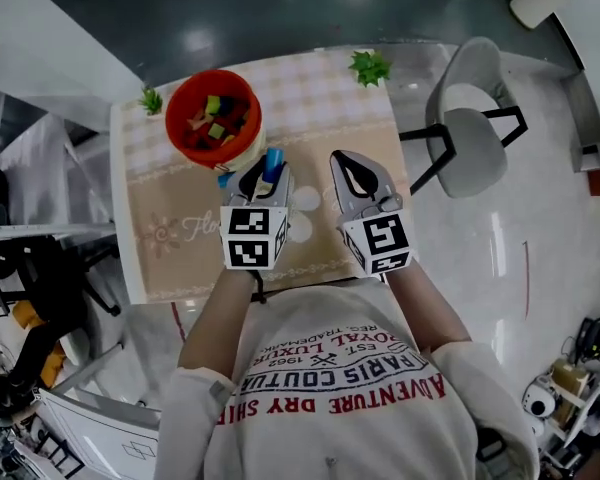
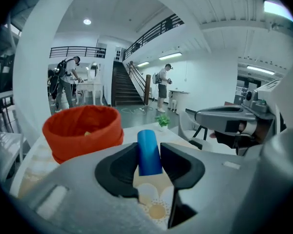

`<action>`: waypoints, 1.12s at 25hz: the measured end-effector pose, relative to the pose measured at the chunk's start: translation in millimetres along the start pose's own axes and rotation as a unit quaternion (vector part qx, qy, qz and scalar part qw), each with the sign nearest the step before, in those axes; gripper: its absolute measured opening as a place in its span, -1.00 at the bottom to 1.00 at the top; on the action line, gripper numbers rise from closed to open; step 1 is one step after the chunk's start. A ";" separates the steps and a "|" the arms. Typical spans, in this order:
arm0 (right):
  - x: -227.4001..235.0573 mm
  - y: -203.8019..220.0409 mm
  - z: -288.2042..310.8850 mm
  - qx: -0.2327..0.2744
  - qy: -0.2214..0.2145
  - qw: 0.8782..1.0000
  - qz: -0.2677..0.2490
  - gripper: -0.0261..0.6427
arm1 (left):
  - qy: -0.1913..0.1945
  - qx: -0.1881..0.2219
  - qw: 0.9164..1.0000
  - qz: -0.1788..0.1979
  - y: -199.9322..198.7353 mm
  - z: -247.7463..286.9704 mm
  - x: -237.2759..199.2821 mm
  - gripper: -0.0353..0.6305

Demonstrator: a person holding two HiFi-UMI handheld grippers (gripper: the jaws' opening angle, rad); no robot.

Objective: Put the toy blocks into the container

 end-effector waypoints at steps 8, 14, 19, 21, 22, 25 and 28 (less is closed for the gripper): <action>-47.8 -38.5 13.9 0.028 -0.020 0.999 -0.018 -0.92 | -0.044 0.062 0.995 0.064 -52.5 -60.9 -48.1 -0.46; -69.6 -53.2 26.3 0.033 -0.018 0.999 -0.022 -0.92 | -0.064 0.058 0.994 0.073 -64.7 -77.0 -93.8 -0.45; -79.6 -49.6 35.8 0.024 -0.013 0.999 -0.017 -0.92 | -0.061 0.040 0.995 0.069 -59.5 -67.9 -121.9 -0.45; -81.9 -46.8 38.1 0.019 -0.010 1.000 -0.015 -0.92 | -0.057 0.025 0.996 0.063 -53.3 -62.5 -129.4 -0.45; -82.5 -45.6 39.1 0.016 -0.009 1.000 -0.014 -0.92 | -0.056 0.017 0.997 0.058 -50.0 -60.0 -132.2 -0.44; -83.0 -42.3 41.2 0.010 -0.006 1.000 -0.015 -0.92 | -0.054 0.002 0.997 0.052 -44.0 -55.6 -135.9 -0.43; -82.1 -39.4 40.6 0.005 -0.002 1.000 -0.016 -0.92 | -0.060 -0.003 0.996 0.065 -42.6 -53.6 -133.8 -0.42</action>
Point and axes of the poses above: the fingertips, and each gripper's own axes: z forward along the fingers, x to its right, y out of its underside, the point moved 4 cm from there along -z, backward along the fingers, and after that the axes turned 15 degrees about y, right-handed, at the moved point
